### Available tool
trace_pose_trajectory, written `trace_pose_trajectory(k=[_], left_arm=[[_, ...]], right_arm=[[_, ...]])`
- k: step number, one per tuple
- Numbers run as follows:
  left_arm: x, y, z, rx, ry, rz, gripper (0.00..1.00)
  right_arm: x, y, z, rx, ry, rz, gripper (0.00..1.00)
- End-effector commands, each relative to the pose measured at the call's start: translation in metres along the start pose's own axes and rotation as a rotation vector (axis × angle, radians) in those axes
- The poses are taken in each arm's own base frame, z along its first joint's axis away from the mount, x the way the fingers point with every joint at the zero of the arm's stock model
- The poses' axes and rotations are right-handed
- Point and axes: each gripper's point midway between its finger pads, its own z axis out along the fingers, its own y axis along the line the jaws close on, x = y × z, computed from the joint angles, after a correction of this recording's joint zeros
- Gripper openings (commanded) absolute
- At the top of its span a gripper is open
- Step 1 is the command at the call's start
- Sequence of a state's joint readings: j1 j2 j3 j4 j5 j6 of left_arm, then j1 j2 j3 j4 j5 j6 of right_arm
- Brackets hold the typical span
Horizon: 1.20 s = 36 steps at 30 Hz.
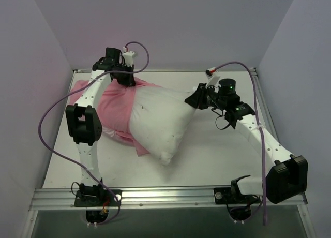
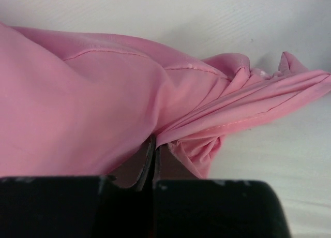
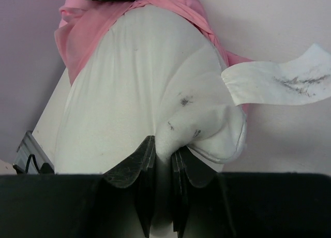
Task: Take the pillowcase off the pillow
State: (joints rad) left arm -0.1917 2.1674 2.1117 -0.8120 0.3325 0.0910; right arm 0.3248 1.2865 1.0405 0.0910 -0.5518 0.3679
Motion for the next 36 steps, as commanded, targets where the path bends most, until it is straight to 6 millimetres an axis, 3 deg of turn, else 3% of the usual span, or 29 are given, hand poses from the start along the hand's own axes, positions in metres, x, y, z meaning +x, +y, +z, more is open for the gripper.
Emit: trace_pose_trajectory(k=[1, 2, 3, 6, 8, 9, 10, 11, 12, 13, 14, 15, 16, 17, 20, 21, 23, 24, 26, 27, 29, 31, 33, 36], left_arm=[[-0.001, 0.086, -0.020, -0.246, -0.059, 0.012, 0.02], [0.012, 0.088, -0.014, -0.251, -0.036, 0.005, 0.02], [0.014, 0.101, -0.017, -0.300, -0.041, -0.002, 0.02], [0.021, 0.114, -0.019, -0.308, -0.032, -0.035, 0.02], [0.021, 0.094, -0.022, -0.231, -0.040, -0.041, 0.02], [0.039, 0.080, -0.014, -0.187, -0.007, -0.048, 0.02], [0.037, 0.051, -0.006, -0.119, -0.025, -0.023, 0.02], [0.035, 0.033, -0.011, -0.092, -0.038, -0.010, 0.02], [0.041, 0.017, -0.008, -0.058, -0.026, -0.004, 0.02], [0.048, 0.001, -0.006, -0.024, -0.019, -0.016, 0.02], [0.050, -0.017, -0.002, 0.009, -0.014, -0.006, 0.02], [0.052, -0.026, -0.001, 0.032, -0.011, -0.012, 0.02], [0.055, -0.033, 0.000, 0.052, -0.005, -0.028, 0.02], [0.056, -0.041, 0.001, 0.068, -0.001, -0.030, 0.02], [0.055, -0.048, -0.001, 0.075, 0.001, -0.071, 0.02], [0.054, -0.048, -0.002, 0.075, -0.001, -0.080, 0.02], [0.054, -0.049, -0.004, 0.073, -0.006, -0.084, 0.02], [0.053, -0.050, -0.006, 0.079, -0.007, -0.082, 0.02], [0.052, -0.049, -0.007, 0.078, -0.004, -0.074, 0.02], [0.053, -0.050, -0.007, 0.080, 0.000, -0.072, 0.02], [0.052, -0.050, -0.008, 0.080, -0.001, -0.063, 0.02], [0.050, -0.051, -0.009, 0.086, -0.005, -0.059, 0.02], [0.048, -0.053, -0.009, 0.098, -0.004, -0.059, 0.02], [0.046, -0.054, -0.014, 0.101, 0.001, -0.053, 0.02]], right_arm=[[-0.020, 0.005, -0.033, -0.019, -0.034, -0.053, 0.00], [-0.023, -0.001, -0.036, -0.004, -0.044, -0.062, 0.00], [-0.028, -0.023, -0.047, 0.056, -0.054, -0.032, 0.00], [-0.042, -0.054, -0.072, 0.131, -0.085, -0.009, 0.00], [-0.046, -0.076, -0.078, 0.233, -0.072, -0.006, 0.00], [-0.045, -0.080, -0.076, 0.254, -0.054, -0.021, 0.00], [-0.041, -0.085, -0.070, 0.271, -0.026, -0.014, 0.00], [-0.041, -0.081, -0.065, 0.274, -0.012, -0.026, 0.07], [-0.058, -0.080, -0.067, 0.316, -0.043, -0.052, 0.14], [-0.056, -0.083, -0.064, 0.352, -0.005, -0.070, 0.38], [-0.058, -0.070, -0.057, 0.362, 0.014, -0.112, 0.49], [-0.084, -0.067, -0.063, 0.451, -0.037, -0.161, 0.57], [-0.079, -0.067, -0.058, 0.486, 0.009, -0.181, 0.69], [-0.077, -0.048, -0.049, 0.475, 0.022, -0.214, 0.73], [-0.075, -0.030, -0.034, 0.555, 0.048, -0.273, 0.84], [-0.061, -0.006, -0.023, 0.526, 0.080, -0.316, 0.85], [-0.035, 0.007, -0.006, 0.510, 0.159, -0.331, 0.86], [-0.010, 0.020, 0.008, 0.469, 0.225, -0.347, 0.87], [0.026, 0.028, 0.021, 0.437, 0.317, -0.331, 0.89], [0.055, 0.031, 0.031, 0.427, 0.403, -0.341, 0.98], [0.086, 0.031, 0.044, 0.417, 0.479, -0.343, 1.00], [0.117, 0.024, 0.067, 0.408, 0.543, -0.345, 1.00], [0.152, -0.005, 0.082, 0.475, 0.613, -0.354, 1.00], [0.195, -0.048, 0.084, 0.574, 0.722, -0.339, 1.00]])
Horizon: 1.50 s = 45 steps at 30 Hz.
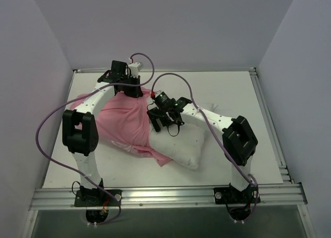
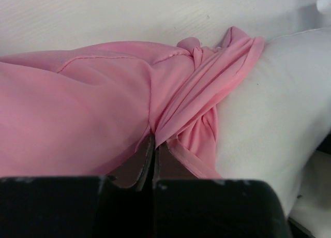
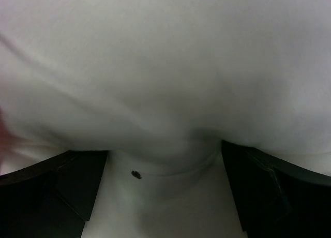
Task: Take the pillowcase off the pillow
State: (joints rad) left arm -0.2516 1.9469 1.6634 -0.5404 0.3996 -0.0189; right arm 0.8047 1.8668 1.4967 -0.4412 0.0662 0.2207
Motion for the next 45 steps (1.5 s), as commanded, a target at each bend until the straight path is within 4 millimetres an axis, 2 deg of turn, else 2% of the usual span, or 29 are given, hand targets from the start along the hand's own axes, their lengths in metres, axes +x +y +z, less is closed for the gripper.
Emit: trace_pose_trajectory(k=[1, 3, 5, 6, 8, 9, 10, 11, 12, 14, 15, 17, 18, 19, 20, 21, 22, 25, 26, 30, 33, 35, 36, 37, 38, 39, 41, 42, 45], left_arm=[[-0.001, -0.004, -0.017, -0.001, 0.028, 0.002, 0.02], [-0.002, -0.006, -0.025, 0.015, 0.034, 0.044, 0.04], [-0.011, -0.014, -0.037, 0.055, 0.016, 0.063, 0.21], [-0.012, -0.017, -0.046, 0.076, 0.024, 0.075, 0.45], [-0.027, -0.017, -0.072, 0.142, -0.017, 0.053, 0.69], [-0.027, -0.015, -0.085, 0.168, -0.013, 0.022, 0.76], [-0.033, -0.011, -0.101, 0.183, -0.036, 0.002, 0.93], [-0.041, -0.003, -0.117, 0.185, -0.068, -0.011, 0.98], [-0.038, 0.021, -0.137, 0.163, -0.078, -0.068, 0.94], [-0.033, 0.047, -0.165, 0.107, -0.093, -0.070, 0.94], [-0.017, 0.070, -0.185, 0.051, -0.068, -0.083, 0.94], [0.005, 0.093, -0.201, -0.019, -0.019, -0.095, 0.94], [0.034, 0.117, -0.212, -0.082, 0.043, -0.108, 0.94], [0.049, 0.126, -0.216, -0.100, 0.075, -0.115, 0.94], [0.079, 0.148, -0.223, -0.141, 0.126, -0.152, 0.94], [0.087, 0.148, -0.219, -0.128, 0.146, -0.146, 0.94], [0.102, 0.166, -0.230, -0.157, 0.150, -0.184, 0.94], [0.130, 0.189, -0.238, -0.167, 0.157, -0.198, 0.94], [0.132, 0.191, -0.237, -0.154, 0.147, -0.194, 0.94], [0.136, 0.218, -0.220, -0.190, 0.151, -0.183, 0.94], [0.128, 0.245, -0.210, -0.244, 0.120, -0.333, 0.94], [0.114, 0.247, -0.208, -0.221, 0.055, -0.487, 0.94], [0.105, 0.246, -0.202, -0.198, 0.008, -0.572, 0.94], [0.100, 0.248, -0.200, -0.211, -0.017, -0.609, 0.94], [0.107, 0.248, -0.193, -0.230, -0.015, -0.653, 0.94], [0.095, 0.256, -0.191, -0.311, -0.063, -0.661, 0.94], [0.082, 0.262, -0.184, -0.360, -0.129, -0.662, 0.94], [0.081, 0.250, -0.173, -0.344, -0.129, -0.689, 0.94], [0.077, 0.233, -0.153, -0.305, -0.109, -0.687, 0.94]], right_arm=[[0.063, -0.032, 0.044, 0.122, 0.192, 0.033, 1.00], [0.086, -0.043, 0.060, 0.151, 0.252, 0.042, 1.00], [0.093, -0.052, 0.068, 0.143, 0.275, 0.064, 0.98], [0.096, -0.048, 0.073, 0.107, 0.278, 0.073, 0.89], [0.097, -0.048, 0.078, 0.074, 0.280, 0.080, 0.69], [0.100, -0.048, 0.080, 0.067, 0.286, 0.082, 0.41], [0.101, -0.049, 0.081, 0.064, 0.289, 0.084, 0.25], [0.102, -0.049, 0.082, 0.064, 0.291, 0.079, 0.13], [0.103, -0.050, 0.083, 0.064, 0.292, 0.076, 0.00], [0.103, -0.055, 0.083, 0.075, 0.291, 0.074, 0.00], [0.101, -0.060, 0.082, 0.080, 0.288, 0.079, 0.00], [0.094, -0.064, 0.078, 0.081, 0.272, 0.085, 0.00], [0.086, -0.070, 0.072, 0.082, 0.252, 0.087, 0.00], [0.079, -0.073, 0.069, 0.085, 0.232, 0.087, 0.00], [0.071, -0.077, 0.062, 0.089, 0.211, 0.072, 0.00], [0.064, -0.081, 0.058, 0.095, 0.194, 0.068, 0.00], [0.059, -0.086, 0.055, 0.100, 0.183, 0.070, 0.00], [0.036, -0.091, 0.041, 0.095, 0.127, 0.047, 0.00], [0.026, -0.090, 0.034, 0.086, 0.092, 0.037, 0.00], [0.014, -0.095, 0.026, 0.082, 0.059, -0.006, 0.00], [0.015, -0.111, 0.023, 0.110, 0.068, -0.046, 0.00], [0.020, -0.125, 0.024, 0.118, 0.073, -0.047, 0.00], [0.022, -0.142, 0.022, 0.139, 0.073, -0.017, 0.00], [0.026, -0.152, 0.022, 0.160, 0.083, -0.008, 0.00], [0.028, -0.162, 0.022, 0.192, 0.088, 0.000, 0.00], [0.031, -0.176, 0.022, 0.218, 0.098, 0.014, 0.00], [0.034, -0.188, 0.025, 0.250, 0.118, 0.018, 0.00], [0.035, -0.192, 0.026, 0.256, 0.125, 0.012, 0.00], [0.035, -0.195, 0.028, 0.256, 0.138, 0.021, 0.00]])
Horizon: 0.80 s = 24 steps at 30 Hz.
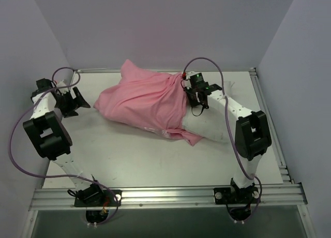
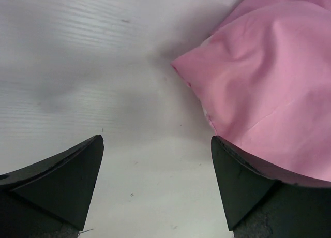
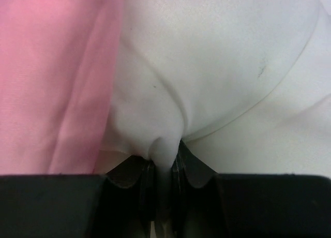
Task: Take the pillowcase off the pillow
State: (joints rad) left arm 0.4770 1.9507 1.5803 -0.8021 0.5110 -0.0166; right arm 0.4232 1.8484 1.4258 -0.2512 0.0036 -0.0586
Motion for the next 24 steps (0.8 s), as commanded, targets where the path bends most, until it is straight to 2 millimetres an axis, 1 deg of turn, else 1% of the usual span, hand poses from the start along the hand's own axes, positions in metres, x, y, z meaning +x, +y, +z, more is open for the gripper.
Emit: trace_pose_trajectory(k=[1, 2, 3, 4, 5, 7, 8, 9, 10, 11, 12, 13, 14, 16, 17, 18, 19, 20, 21, 22, 23, 24], left_arm=[[-0.024, -0.048, 0.007, 0.042, -0.107, 0.006, 0.94], [-0.024, -0.053, 0.012, 0.049, -0.104, 0.013, 0.94], [-0.020, -0.055, 0.022, 0.050, -0.085, 0.001, 0.94], [-0.021, -0.064, 0.028, 0.063, -0.080, 0.009, 0.94], [-0.022, -0.065, 0.036, 0.072, -0.076, -0.012, 0.94], [-0.027, -0.080, 0.045, 0.127, -0.080, -0.014, 0.94], [-0.028, -0.086, 0.049, 0.145, -0.080, -0.013, 0.94], [-0.027, -0.088, 0.057, 0.147, -0.069, -0.024, 0.94], [-0.033, -0.094, 0.059, 0.154, -0.081, -0.018, 0.94], [-0.033, -0.101, 0.068, 0.165, -0.078, -0.017, 0.94], [-0.034, -0.104, 0.072, 0.162, -0.077, -0.018, 0.94], [-0.041, -0.109, 0.074, 0.167, -0.093, -0.008, 0.94], [-0.039, -0.110, 0.084, 0.149, -0.084, -0.014, 0.94], [-0.042, -0.113, 0.092, 0.159, -0.085, -0.013, 0.94], [-0.042, -0.115, 0.099, 0.173, -0.075, -0.018, 0.95], [-0.040, -0.120, 0.101, 0.196, -0.064, -0.022, 0.99], [-0.039, -0.121, 0.103, 0.205, -0.060, -0.023, 0.64], [-0.036, -0.120, 0.106, 0.206, -0.052, -0.034, 0.38], [-0.036, -0.120, 0.106, 0.210, -0.052, -0.033, 0.09], [-0.037, -0.120, 0.105, 0.210, -0.061, -0.029, 0.02], [-0.039, -0.121, 0.100, 0.210, -0.077, -0.018, 0.02], [-0.039, -0.117, 0.098, 0.202, -0.083, -0.010, 0.02]], right_arm=[[0.062, -0.027, 0.008, 0.113, 0.235, -0.050, 0.00], [0.061, -0.027, 0.008, 0.112, 0.229, -0.042, 0.00], [0.061, -0.027, 0.008, 0.113, 0.228, -0.039, 0.00], [0.061, -0.029, 0.007, 0.118, 0.224, -0.030, 0.00], [0.062, -0.030, 0.007, 0.122, 0.225, -0.024, 0.00], [0.063, -0.033, 0.005, 0.125, 0.223, -0.012, 0.00], [0.064, -0.034, 0.005, 0.126, 0.224, -0.006, 0.00], [0.066, -0.035, 0.005, 0.124, 0.227, -0.005, 0.00], [0.067, -0.036, 0.005, 0.123, 0.230, -0.001, 0.00], [0.068, -0.038, 0.004, 0.126, 0.231, 0.004, 0.00], [0.070, -0.037, 0.005, 0.121, 0.237, 0.005, 0.00], [0.070, -0.037, 0.005, 0.120, 0.237, 0.005, 0.00], [0.071, -0.037, 0.005, 0.120, 0.239, 0.005, 0.00], [0.074, -0.037, 0.006, 0.119, 0.246, 0.005, 0.00], [0.074, -0.037, 0.006, 0.120, 0.246, 0.008, 0.00], [0.075, -0.038, 0.006, 0.121, 0.248, 0.011, 0.00], [0.075, -0.036, 0.007, 0.116, 0.244, 0.014, 0.00], [0.075, -0.036, 0.007, 0.112, 0.243, 0.017, 0.00], [0.075, -0.035, 0.008, 0.108, 0.241, 0.019, 0.00], [0.075, -0.037, 0.007, 0.110, 0.240, 0.024, 0.00], [0.076, -0.038, 0.007, 0.116, 0.245, 0.028, 0.00], [0.077, -0.043, 0.006, 0.127, 0.248, 0.044, 0.00]])
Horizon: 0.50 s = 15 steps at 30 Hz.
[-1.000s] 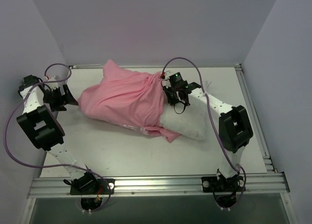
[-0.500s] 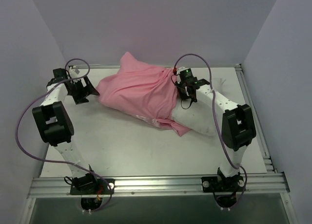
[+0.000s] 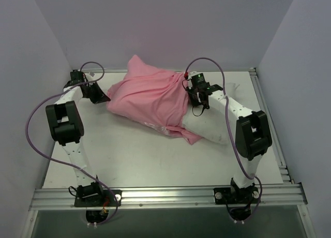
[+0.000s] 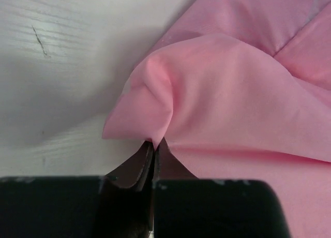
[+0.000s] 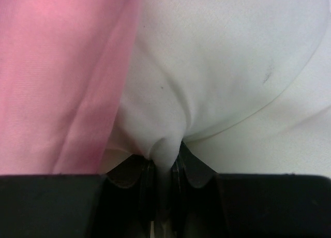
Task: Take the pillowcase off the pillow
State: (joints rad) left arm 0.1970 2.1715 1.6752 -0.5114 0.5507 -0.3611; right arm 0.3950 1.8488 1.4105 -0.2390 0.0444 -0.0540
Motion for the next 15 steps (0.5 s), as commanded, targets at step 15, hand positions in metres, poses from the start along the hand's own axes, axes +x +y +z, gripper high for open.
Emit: trace_pose_trajectory(k=[15], left_arm=[[-0.116, 0.013, -0.160, -0.053, -0.469, 0.168, 0.02]], right_arm=[[0.038, -0.074, -0.057, 0.181, 0.126, 0.170, 0.00]])
